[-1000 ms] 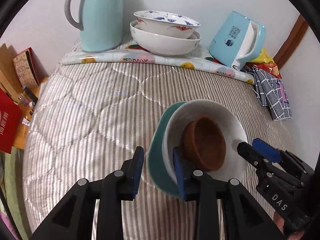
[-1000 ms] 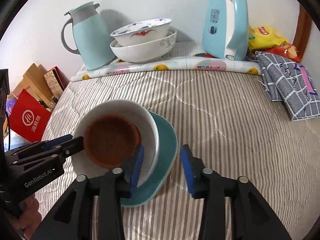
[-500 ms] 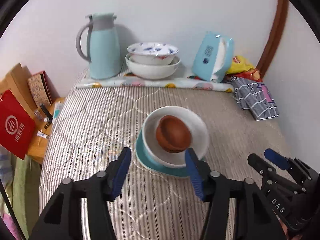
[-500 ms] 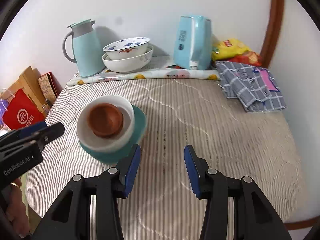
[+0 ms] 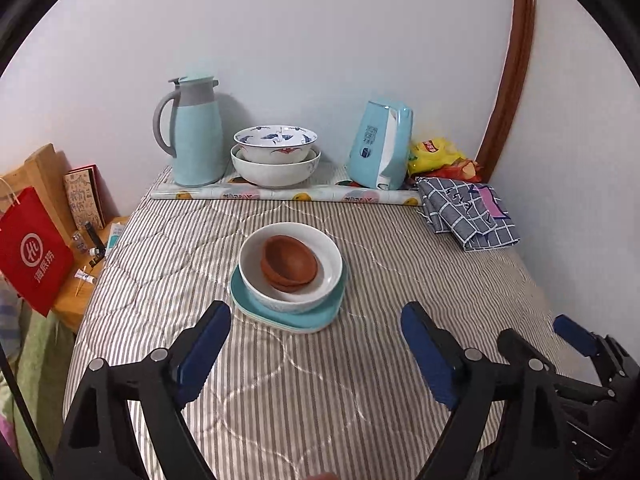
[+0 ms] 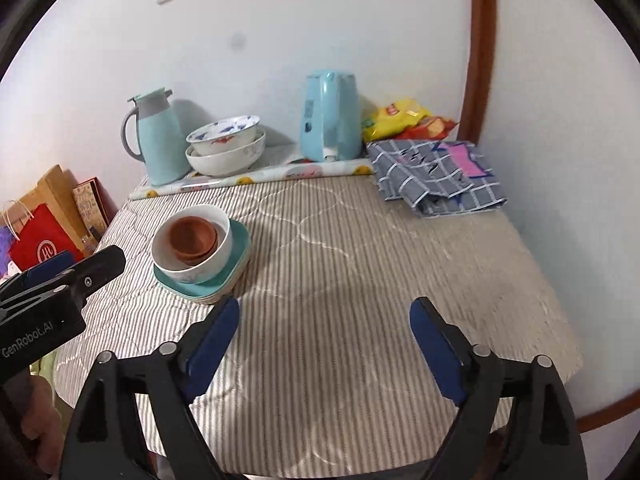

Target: Organize plates and bowls

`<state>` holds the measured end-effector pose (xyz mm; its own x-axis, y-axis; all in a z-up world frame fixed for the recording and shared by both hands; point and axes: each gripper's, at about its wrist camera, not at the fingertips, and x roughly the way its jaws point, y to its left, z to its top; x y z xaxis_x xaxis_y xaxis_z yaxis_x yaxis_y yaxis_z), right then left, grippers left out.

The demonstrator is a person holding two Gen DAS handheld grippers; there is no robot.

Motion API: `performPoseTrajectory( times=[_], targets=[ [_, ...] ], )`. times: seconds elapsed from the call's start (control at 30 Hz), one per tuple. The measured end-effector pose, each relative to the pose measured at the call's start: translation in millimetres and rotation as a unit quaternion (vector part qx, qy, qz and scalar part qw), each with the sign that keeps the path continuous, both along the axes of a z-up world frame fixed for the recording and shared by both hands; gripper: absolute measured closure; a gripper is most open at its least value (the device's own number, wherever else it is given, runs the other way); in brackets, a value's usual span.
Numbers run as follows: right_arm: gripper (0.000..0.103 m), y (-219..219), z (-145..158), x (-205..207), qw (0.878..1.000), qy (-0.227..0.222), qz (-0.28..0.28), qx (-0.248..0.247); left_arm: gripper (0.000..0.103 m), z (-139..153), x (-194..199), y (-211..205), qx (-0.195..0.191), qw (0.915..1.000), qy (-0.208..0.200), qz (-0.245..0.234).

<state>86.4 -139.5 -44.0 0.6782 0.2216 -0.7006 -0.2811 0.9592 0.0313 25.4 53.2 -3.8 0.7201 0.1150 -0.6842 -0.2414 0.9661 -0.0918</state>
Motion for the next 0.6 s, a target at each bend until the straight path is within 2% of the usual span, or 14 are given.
performPoseTrajectory(
  times=[0.23, 0.6],
  targets=[
    [0.015, -22.5, 3.5, -17.2, 1.000, 0.000, -0.017, -0.005, 0.015, -0.2, -15.2, -13.7, -0.001, 0.9999, -0.001, 0.010],
    [0.015, -48.8, 5.9, -33.6, 0.999, -0.007, -0.043, 0.001, 0.015, 0.7, -25.1, -33.3, 0.015, 0.9999, -0.006, -0.002]
  ],
)
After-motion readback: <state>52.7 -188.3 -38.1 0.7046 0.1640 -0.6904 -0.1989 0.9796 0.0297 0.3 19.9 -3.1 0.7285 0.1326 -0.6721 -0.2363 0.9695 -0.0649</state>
